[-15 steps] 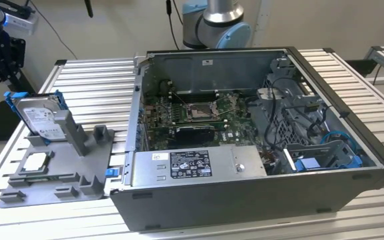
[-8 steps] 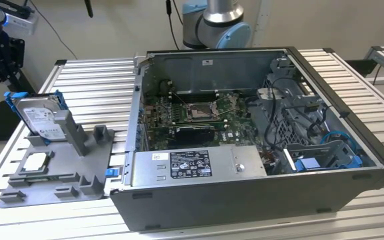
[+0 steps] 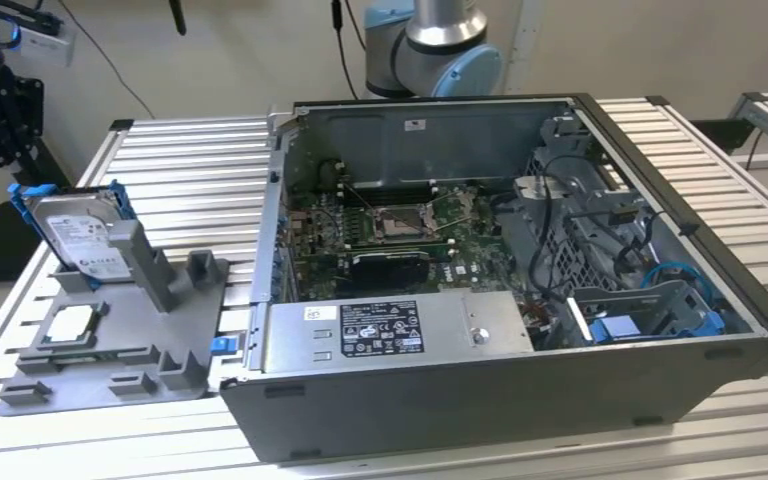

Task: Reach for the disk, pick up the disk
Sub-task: 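Pick up the disk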

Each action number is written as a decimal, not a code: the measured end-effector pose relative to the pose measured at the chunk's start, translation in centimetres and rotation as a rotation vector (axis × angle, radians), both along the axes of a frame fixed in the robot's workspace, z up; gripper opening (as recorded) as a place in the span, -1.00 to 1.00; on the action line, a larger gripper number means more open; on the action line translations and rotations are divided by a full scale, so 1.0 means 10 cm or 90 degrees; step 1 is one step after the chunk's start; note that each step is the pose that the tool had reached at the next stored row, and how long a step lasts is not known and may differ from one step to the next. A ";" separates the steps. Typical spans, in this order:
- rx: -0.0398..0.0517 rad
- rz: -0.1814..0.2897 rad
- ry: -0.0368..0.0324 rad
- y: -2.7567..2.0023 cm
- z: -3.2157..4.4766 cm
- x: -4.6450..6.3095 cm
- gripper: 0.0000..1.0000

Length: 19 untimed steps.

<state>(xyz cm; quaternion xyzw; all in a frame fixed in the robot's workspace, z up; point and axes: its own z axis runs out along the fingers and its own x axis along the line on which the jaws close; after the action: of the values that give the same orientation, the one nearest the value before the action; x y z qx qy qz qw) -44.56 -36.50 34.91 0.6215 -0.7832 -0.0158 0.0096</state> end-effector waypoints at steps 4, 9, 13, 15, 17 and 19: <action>0.0000 0.008 -0.0001 0.002 -0.002 0.00 -1.00; 0.0000 0.008 -0.0001 0.002 -0.002 0.00 1.00; 0.0000 0.008 -0.0001 0.002 -0.002 0.00 1.00; 0.0000 0.008 -0.0001 0.002 -0.002 0.00 1.00; -0.0001 0.008 0.0000 0.002 -0.004 0.00 1.00; 0.0000 0.008 0.0000 0.008 -0.015 0.00 1.00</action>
<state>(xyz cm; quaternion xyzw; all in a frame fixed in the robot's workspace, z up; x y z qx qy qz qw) -44.60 -36.41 34.76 0.6264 -0.7793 -0.0157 0.0097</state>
